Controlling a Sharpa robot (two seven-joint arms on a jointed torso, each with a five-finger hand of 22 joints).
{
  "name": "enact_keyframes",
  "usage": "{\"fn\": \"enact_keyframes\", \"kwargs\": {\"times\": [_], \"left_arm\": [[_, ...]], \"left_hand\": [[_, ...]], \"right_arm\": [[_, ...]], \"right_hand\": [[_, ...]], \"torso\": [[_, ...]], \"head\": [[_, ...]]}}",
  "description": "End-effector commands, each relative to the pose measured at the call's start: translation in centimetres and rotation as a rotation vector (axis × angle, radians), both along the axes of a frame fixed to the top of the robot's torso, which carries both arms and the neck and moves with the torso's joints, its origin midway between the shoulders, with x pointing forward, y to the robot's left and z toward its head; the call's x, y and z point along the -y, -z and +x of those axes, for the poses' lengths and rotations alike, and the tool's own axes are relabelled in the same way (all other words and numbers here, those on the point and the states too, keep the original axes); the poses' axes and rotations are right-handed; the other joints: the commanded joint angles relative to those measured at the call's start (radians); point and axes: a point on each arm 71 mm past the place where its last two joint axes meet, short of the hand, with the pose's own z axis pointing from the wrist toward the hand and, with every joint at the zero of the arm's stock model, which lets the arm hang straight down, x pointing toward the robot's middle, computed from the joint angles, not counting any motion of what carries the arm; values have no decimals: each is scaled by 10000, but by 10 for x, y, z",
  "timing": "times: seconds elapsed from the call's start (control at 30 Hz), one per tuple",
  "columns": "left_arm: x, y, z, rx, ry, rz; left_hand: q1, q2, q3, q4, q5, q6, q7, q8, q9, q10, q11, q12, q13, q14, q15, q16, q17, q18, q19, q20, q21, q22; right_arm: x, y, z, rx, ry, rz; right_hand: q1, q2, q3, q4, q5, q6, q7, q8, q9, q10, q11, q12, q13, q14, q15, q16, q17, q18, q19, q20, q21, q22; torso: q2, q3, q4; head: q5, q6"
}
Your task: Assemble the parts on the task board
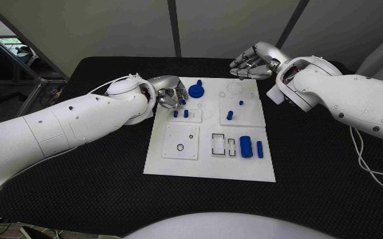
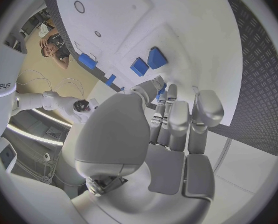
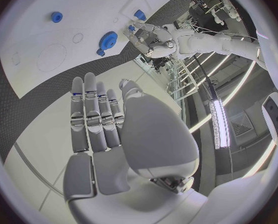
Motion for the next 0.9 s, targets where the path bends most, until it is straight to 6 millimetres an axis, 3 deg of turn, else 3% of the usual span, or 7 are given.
{"fn": "enact_keyframes", "kwargs": {"times": [0.03, 0.27, 0.4, 0.57, 0.73, 0.83, 0.9], "left_arm": [[-1, -1, 0, 97, -90, 33], [-7, -2, 1, 152, -220, 42], [-20, -4, 2, 253, -482, -91], [-40, -15, 6, 697, -891, -888], [-60, -28, 6, 1022, -1420, -2560], [-72, -34, 4, 802, -1881, -4319], [-80, -38, 2, 589, -2214, -5612]], "left_hand": [[-70, -48, -42, -26, -9, -77, 4, -70, -11, -27, -16, -45, 17, -60, 19, 29, -16, -210, -32, 40, -54, -15], [-72, -54, -64, -31, -7, -160, -11, -113, -8, -28, -25, -42, 34, -78, 13, 18, -63, -200, -56, 34, -100, -35], [-76, -49, -81, -35, -3, -50, 29, -53, 29, -181, 26, -101, 34, -185, 41, -72, -288, -164, -168, 40, -290, -140], [-11, -38, -58, -102, 3, 247, 65, 124, 79, -348, 109, -90, 69, -549, 111, -402, -1024, -34, -575, 90, -942, -515], [-139, -92, -139, -65, -7, 353, 67, 217, 78, -362, 121, 14, 138, -853, 122, -768, -1722, 116, -1023, 107, -1689, -952], [-208, -51, -174, -16, 0, 419, 107, 288, 66, -485, 172, 37, 160, -1657, 155, -1721, -3335, 392, -1933, 135, -3220, -1877], [-244, 15, -190, 23, -3, 516, 138, 357, 70, -433, 187, 122, 197, -1961, 168, -2149, -3970, 509, -2333, 152, -3948, -2322]], "right_arm": [[0, -1, 0, -14, -18, -22], [2, 2, 1, 71, -150, -1034], [5, 5, 1, 158, -271, -2050], [10, 8, -2, 507, -336, -3348], [18, 11, -7, 910, -297, -4455], [21, 14, -11, 1113, -285, -4939], [22, 17, -16, 1229, -294, -5218]], "right_hand": [[-111, 3, 51, 3, 41, -34, 69, 24, -11, -71, -12, -35, -18, -90, 24, -62, -12, 107, 66, -24, -39, -18], [290, -172, 229, -300, -329, -7, 8, 51, 1, -404, -25, -144, -121, 305, -86, 132, 40, 138, 361, -122, 104, 54], [609, -234, 335, -623, -945, 217, -200, 137, 26, -242, -232, 66, -128, 1250, -385, 665, 345, 140, 1047, -447, 688, 383], [684, -233, 405, -831, -1156, 547, -413, 177, 27, -21, -426, 260, -124, 1905, -671, 1474, 947, 102, 1582, -795, 1555, 946], [564, -258, 547, -874, -1204, 795, -528, 78, 2, -1, -492, 319, -142, 1938, -820, 3266, 1996, 86, 1710, -951, 2570, 1700], [515, -289, 661, -851, -1225, 858, -517, 6, -3, -45, -574, 300, -149, 1978, -791, 4424, 2578, 107, 1774, -1008, 3131, 2117], [481, -328, 753, -825, -1230, 890, -509, -47, -2, -28, -567, 306, -145, 1965, -814, 5897, 3659, 8, 1928, -1001, 3892, 2904]], "torso": [[-1, -3, 0], [-6, -12, 2], [-17, -20, 9], [-15, -10, 4], [-9, -13, -3], [1, -3, -15], [15, 1, -7]], "head": [[10, 1], [9, 19], [-4, 59], [-46, 137], [-374, 287], [-622, 378], [-778, 422]]}}
